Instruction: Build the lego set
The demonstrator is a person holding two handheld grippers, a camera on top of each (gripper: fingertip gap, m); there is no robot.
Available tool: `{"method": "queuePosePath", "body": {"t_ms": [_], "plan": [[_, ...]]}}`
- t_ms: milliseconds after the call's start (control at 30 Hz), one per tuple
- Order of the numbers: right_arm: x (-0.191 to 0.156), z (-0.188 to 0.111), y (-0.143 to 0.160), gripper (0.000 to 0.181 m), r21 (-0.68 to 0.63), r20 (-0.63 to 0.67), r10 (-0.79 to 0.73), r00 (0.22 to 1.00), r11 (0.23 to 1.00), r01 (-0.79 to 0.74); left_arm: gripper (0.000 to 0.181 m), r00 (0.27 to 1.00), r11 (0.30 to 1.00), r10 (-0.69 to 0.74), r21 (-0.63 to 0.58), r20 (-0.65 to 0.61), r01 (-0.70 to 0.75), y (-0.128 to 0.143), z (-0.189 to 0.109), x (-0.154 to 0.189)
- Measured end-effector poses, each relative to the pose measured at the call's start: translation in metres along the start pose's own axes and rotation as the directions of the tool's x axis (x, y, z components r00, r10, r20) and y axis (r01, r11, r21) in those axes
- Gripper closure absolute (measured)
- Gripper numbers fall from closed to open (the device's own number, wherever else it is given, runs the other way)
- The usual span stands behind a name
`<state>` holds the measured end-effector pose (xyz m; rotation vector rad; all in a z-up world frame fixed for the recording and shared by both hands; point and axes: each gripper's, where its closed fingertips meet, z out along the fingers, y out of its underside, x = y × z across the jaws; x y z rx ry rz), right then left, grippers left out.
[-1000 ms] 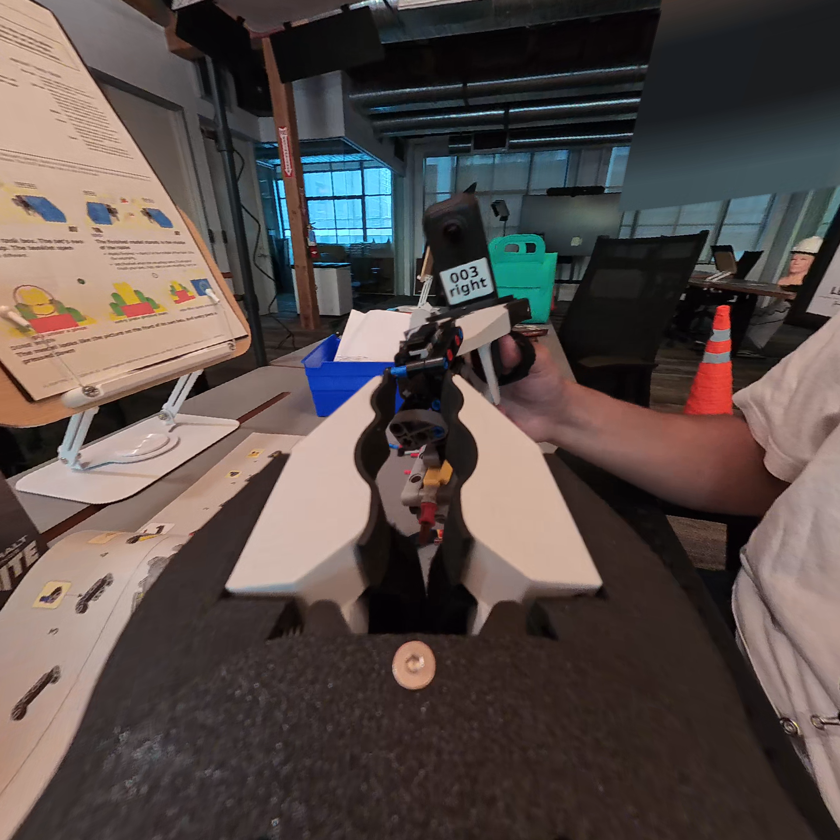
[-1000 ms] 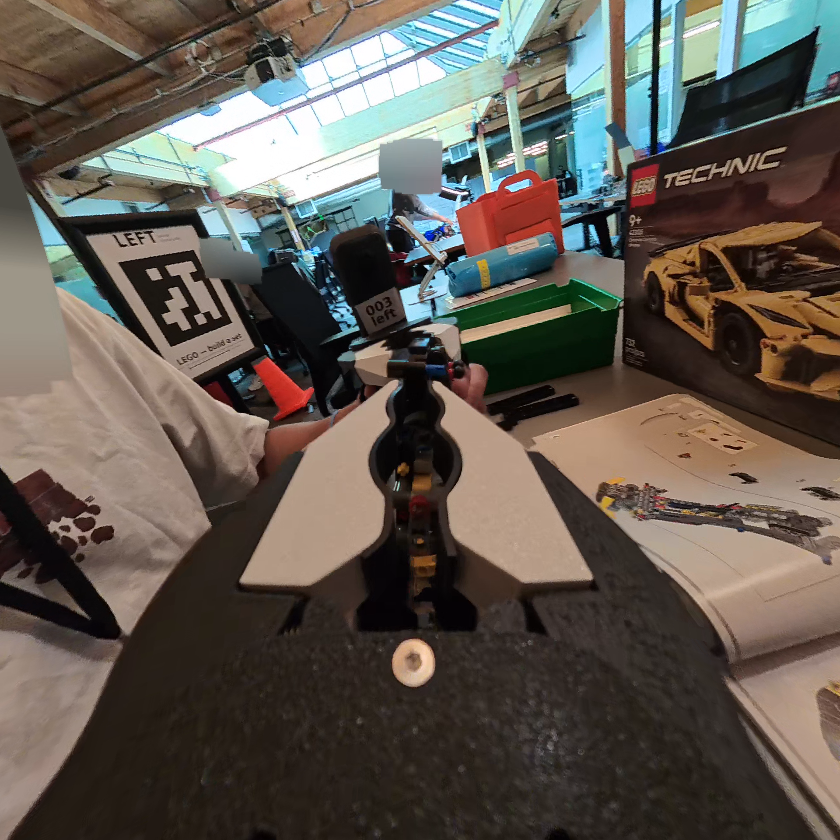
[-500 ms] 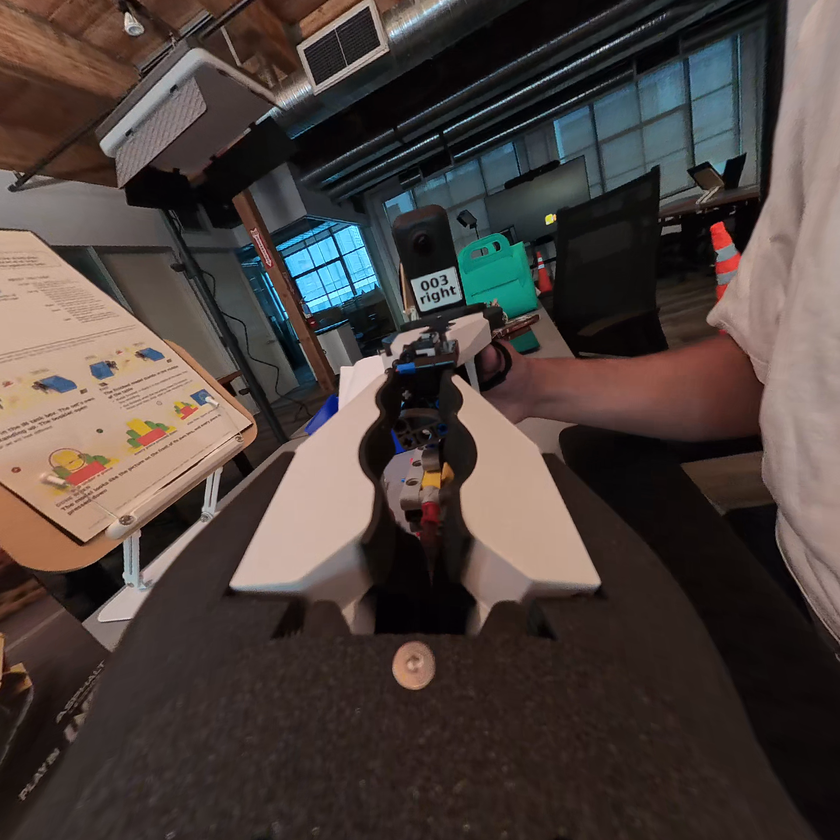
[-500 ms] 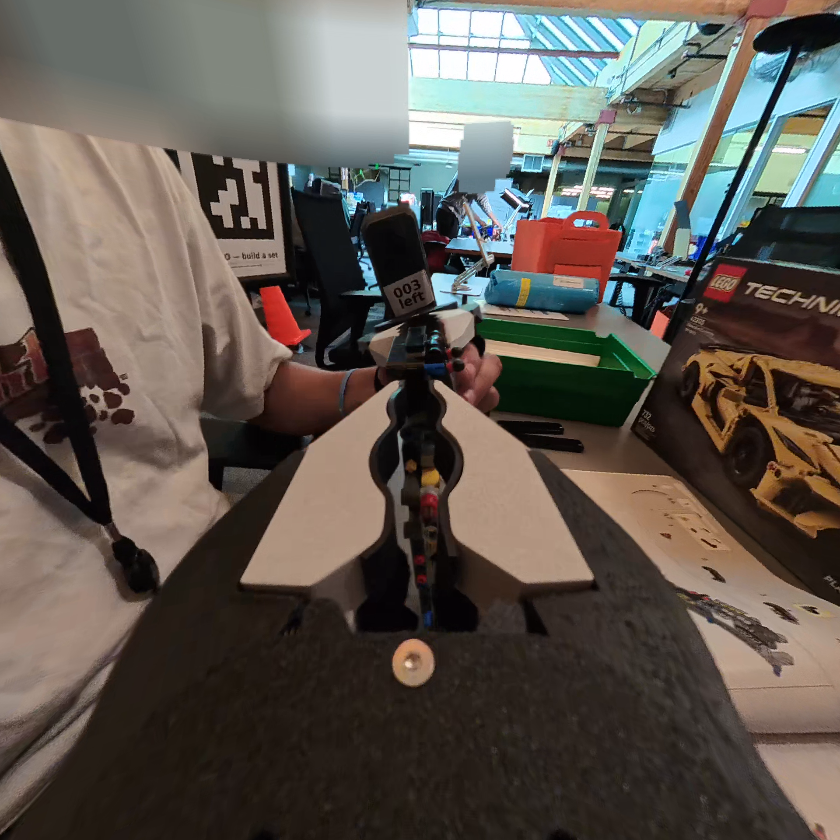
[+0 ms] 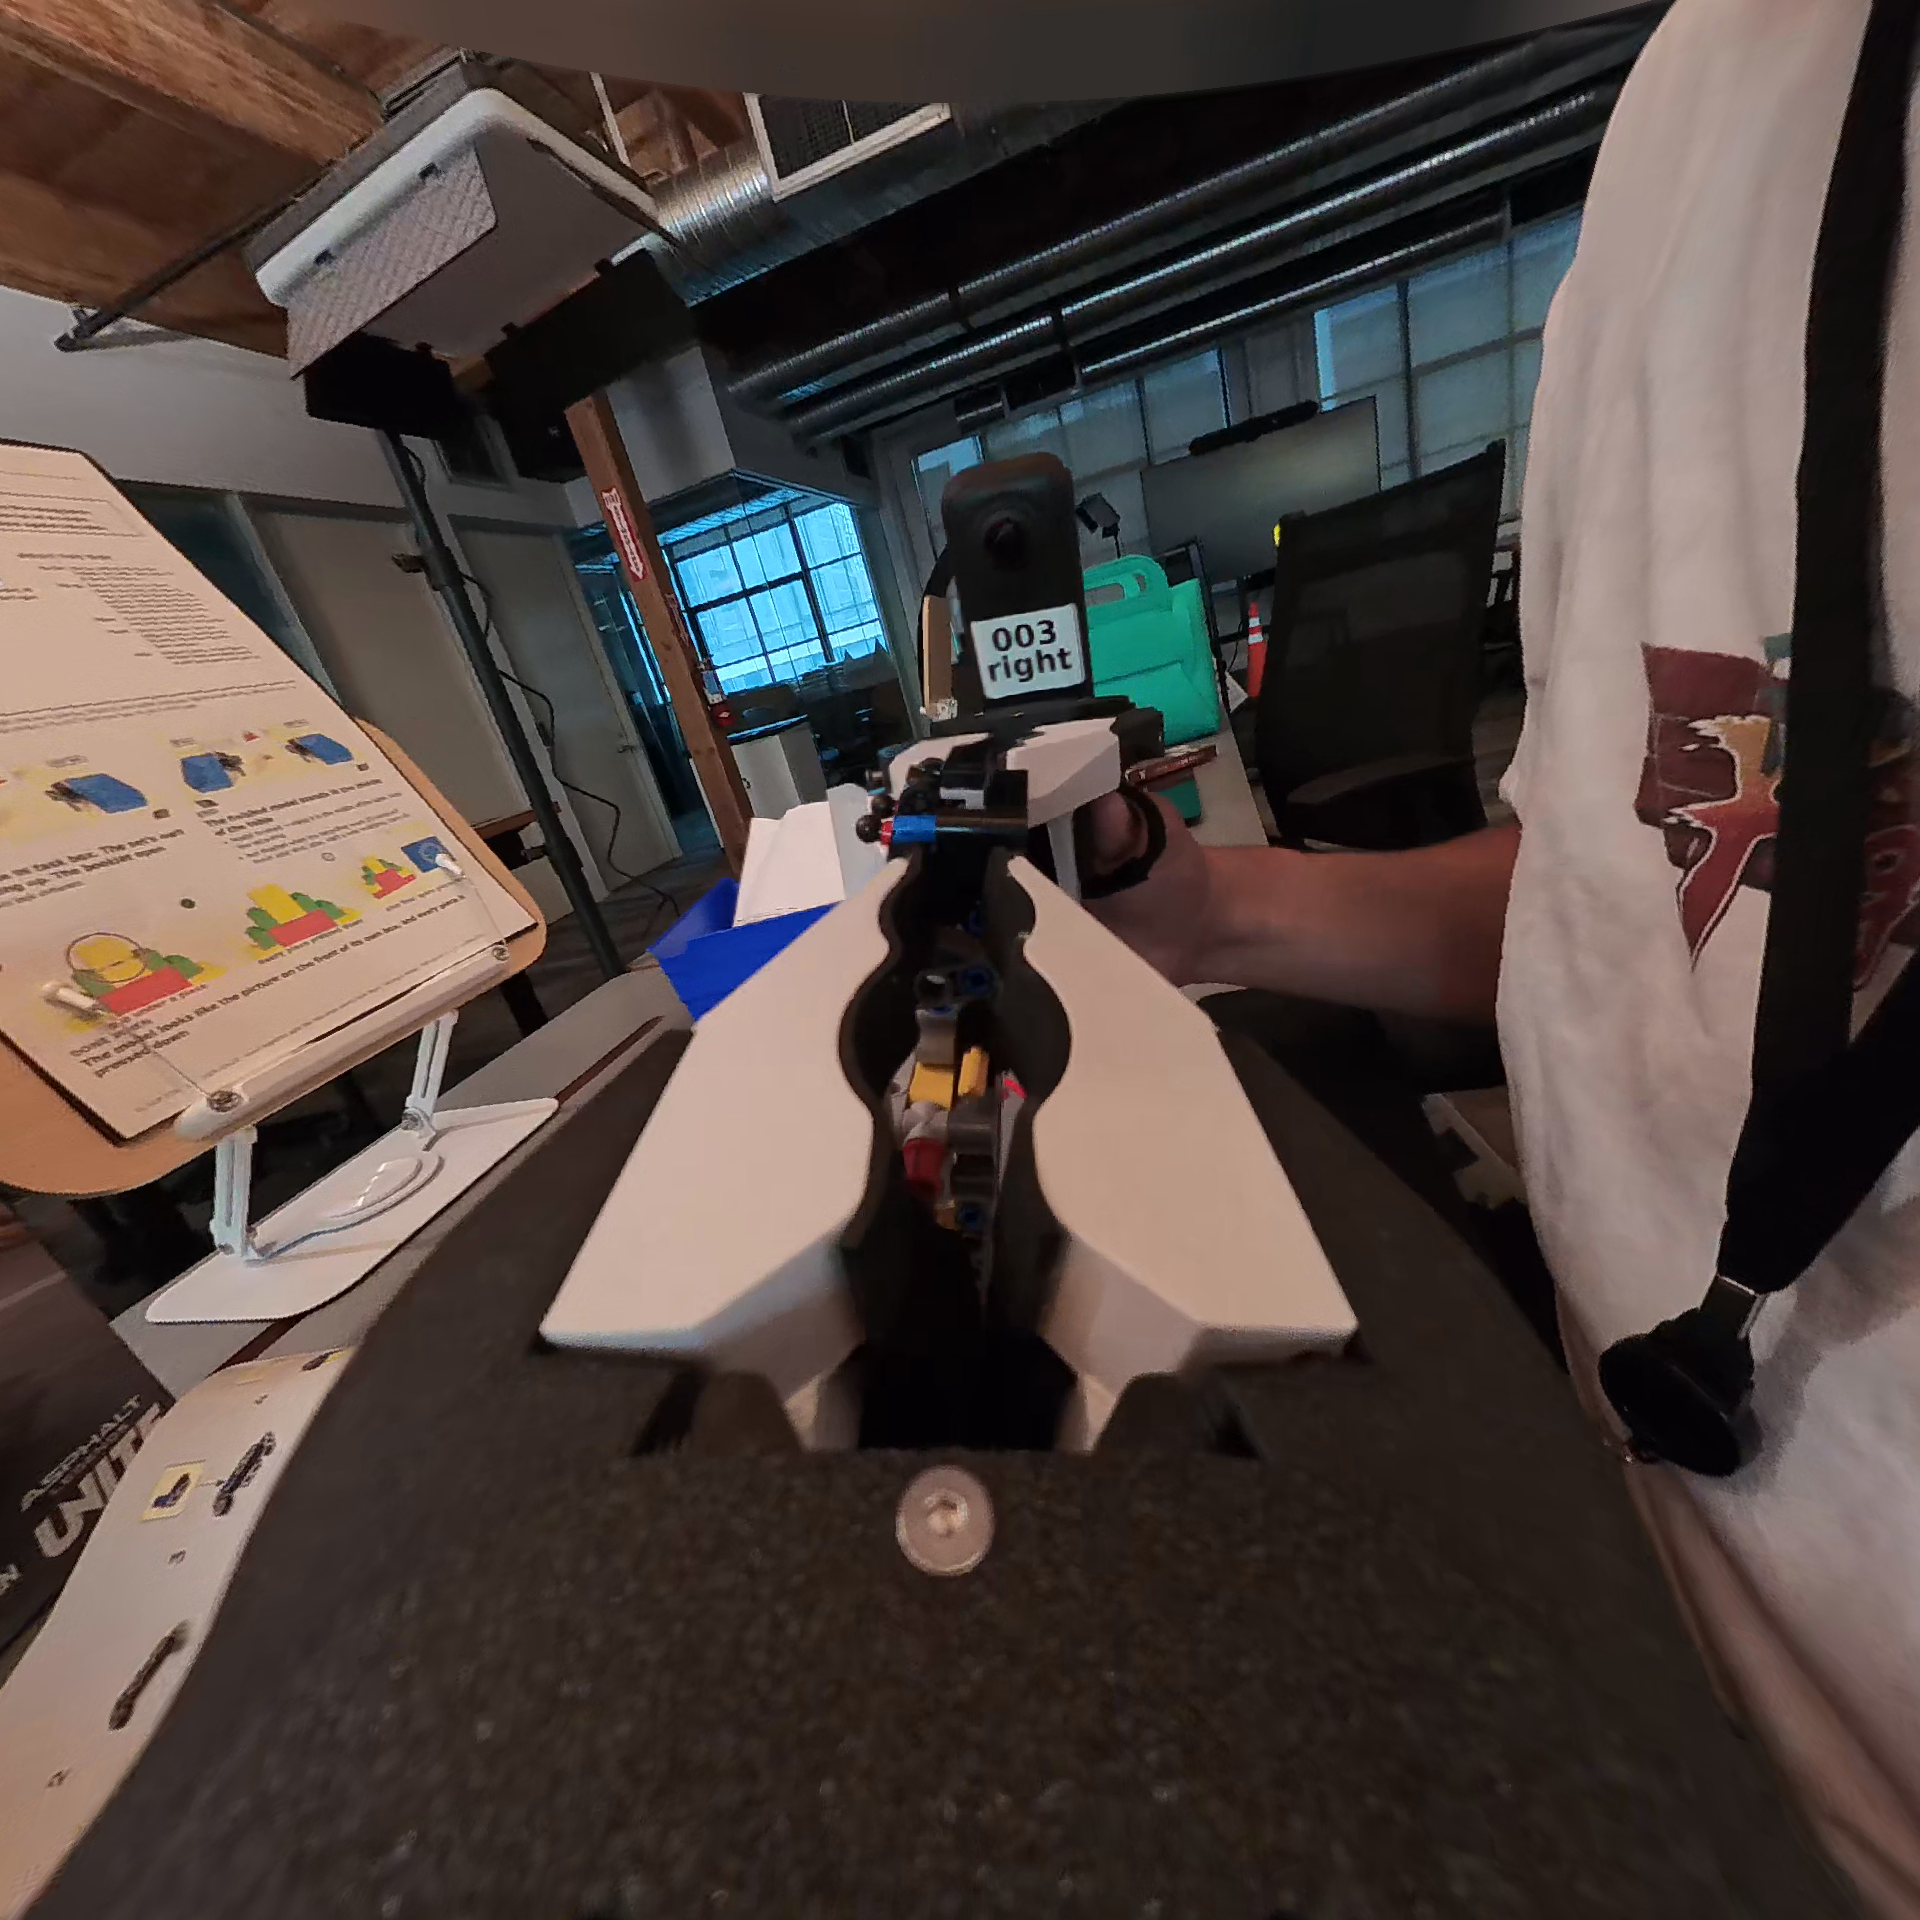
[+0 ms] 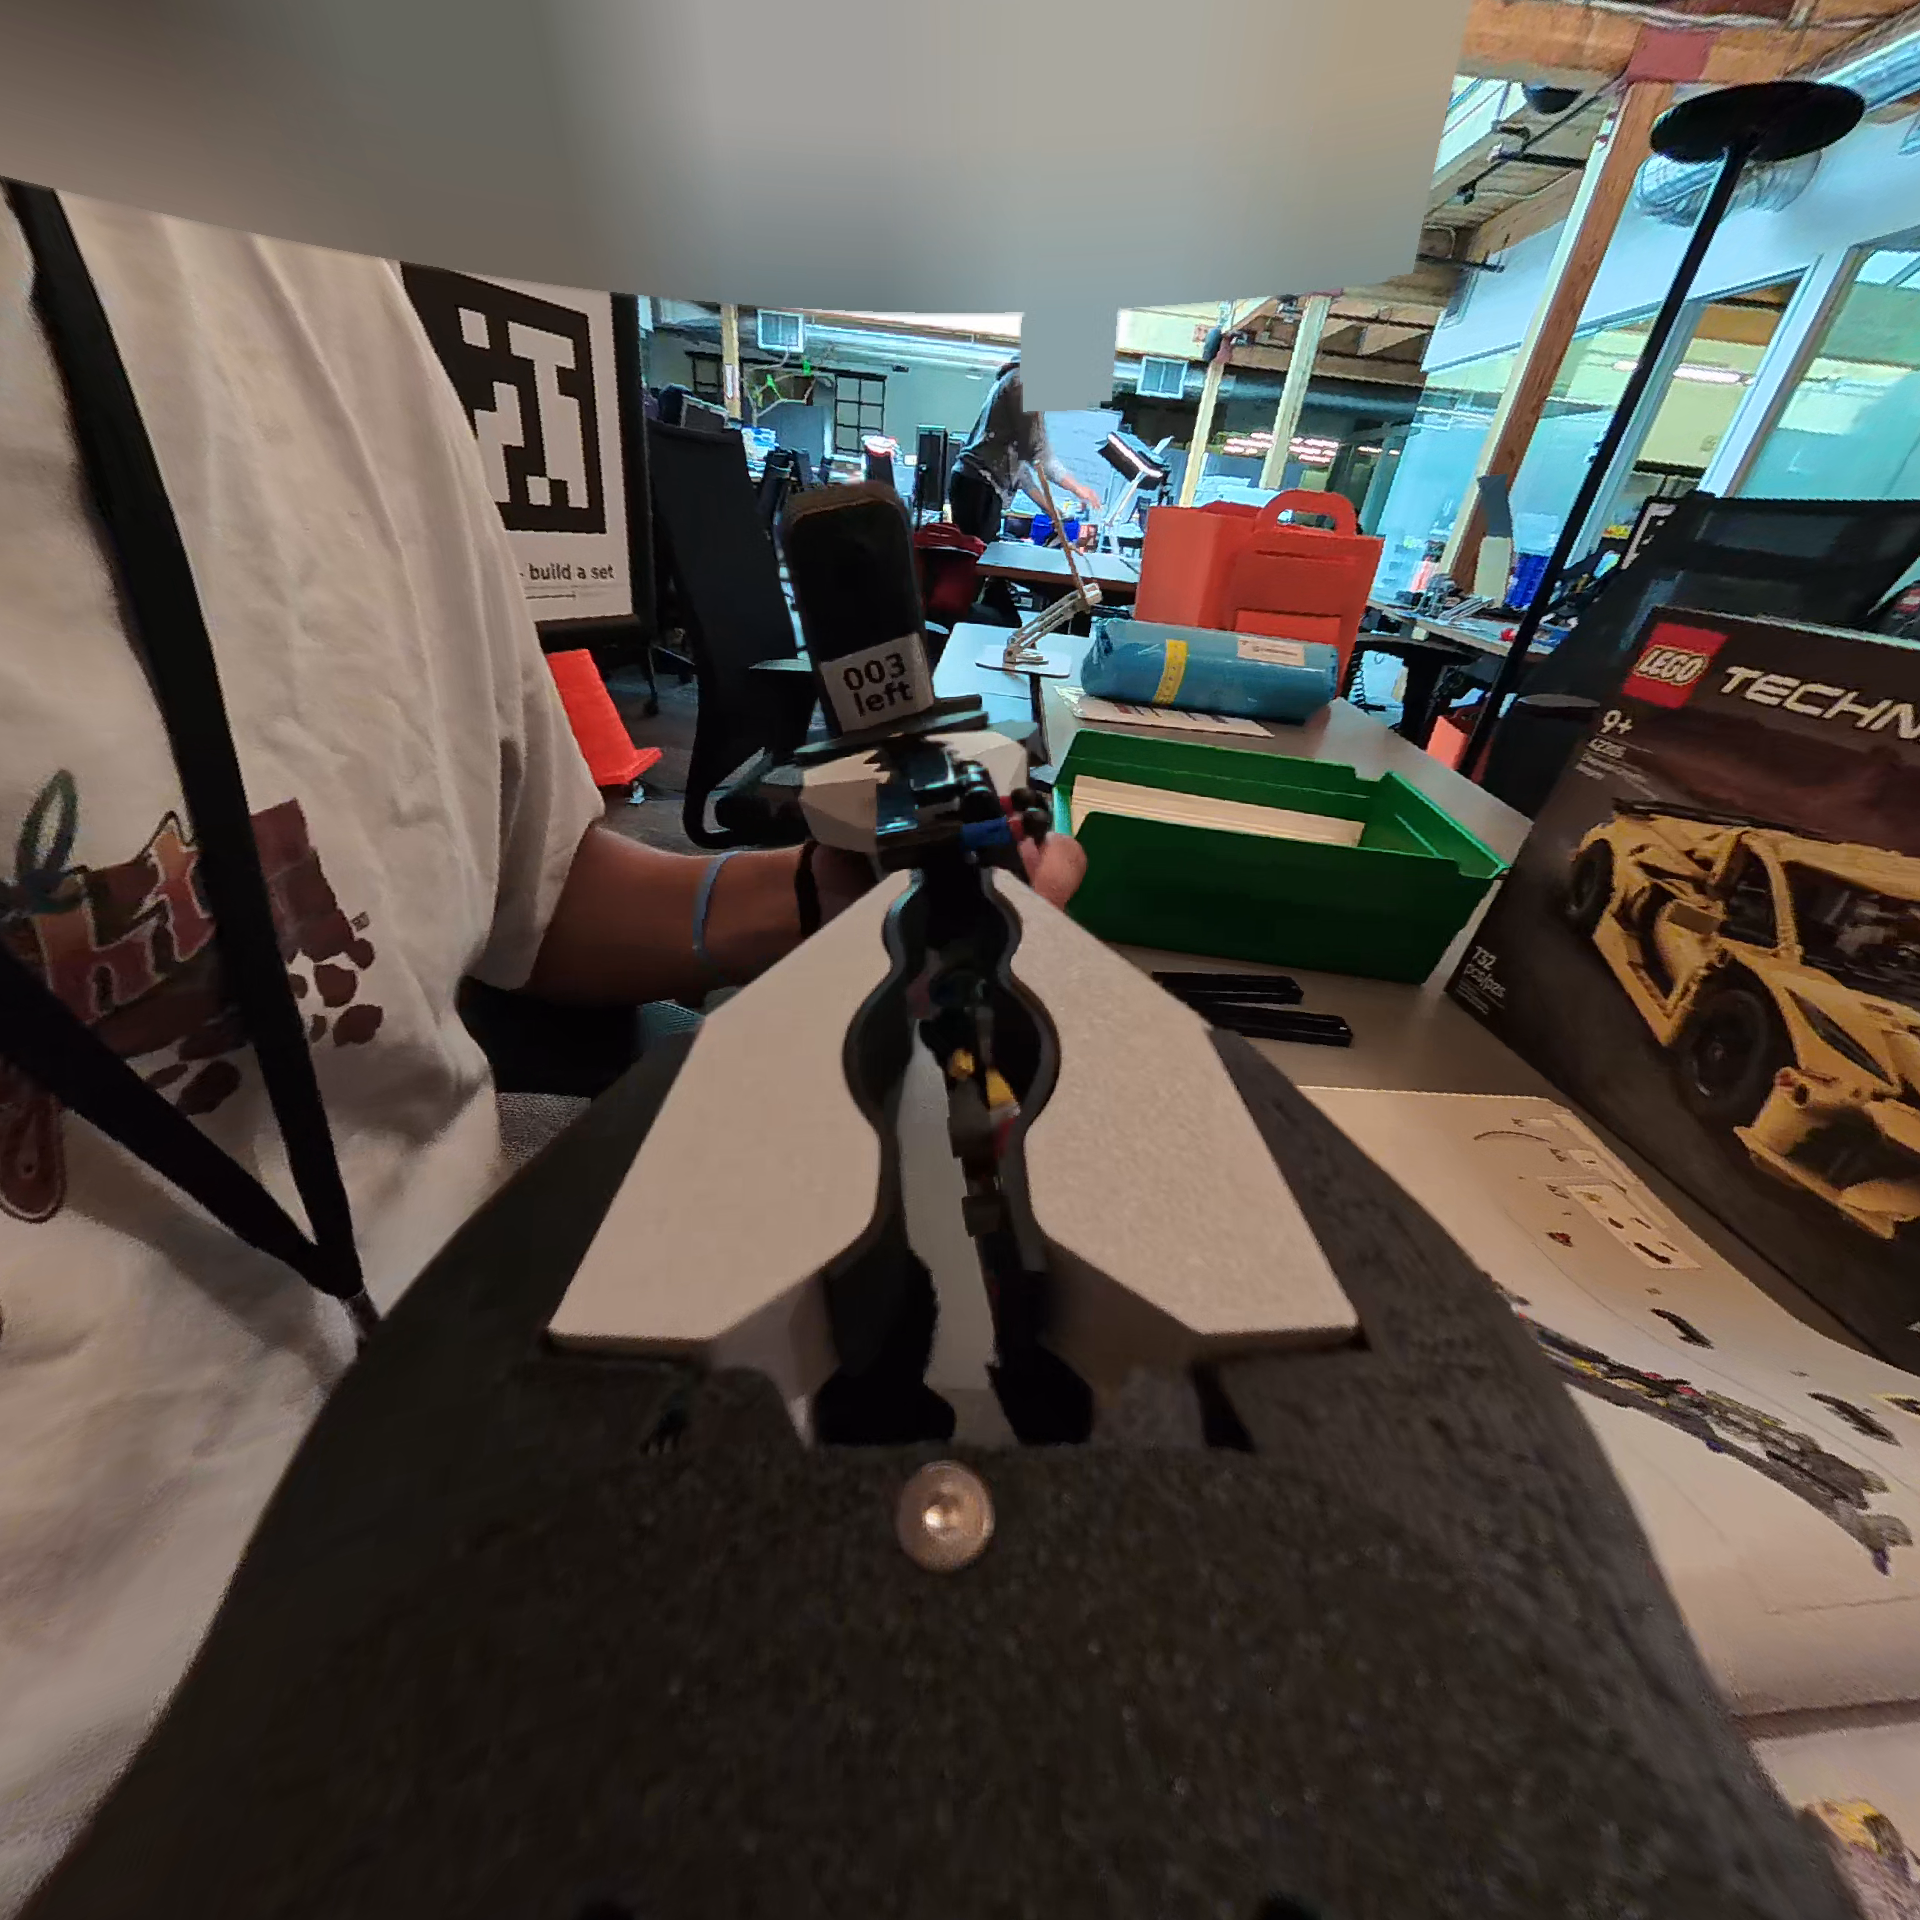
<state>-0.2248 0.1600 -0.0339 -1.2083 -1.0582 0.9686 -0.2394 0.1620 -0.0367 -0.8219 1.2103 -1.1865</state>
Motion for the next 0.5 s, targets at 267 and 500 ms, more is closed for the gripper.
{"method": "queuePosePath", "body": {"t_ms": [267,500], "plan": [[0.007,0.01,-0.002,0.173,-0.057,0.094,0.124,0.988,0.991,-0.119,0.175,0.999,0.999,-0.05,-0.018,0.017,0.05,-0.002,-0.007,-0.008],[0.002,0.02,-0.002,0.174,-0.047,0.149,0.132,0.98,0.991,-0.126,0.175,0.994,0.995,-0.09,-0.029,0.055,0.091,-0.003,-0.017,-0.002]]}}
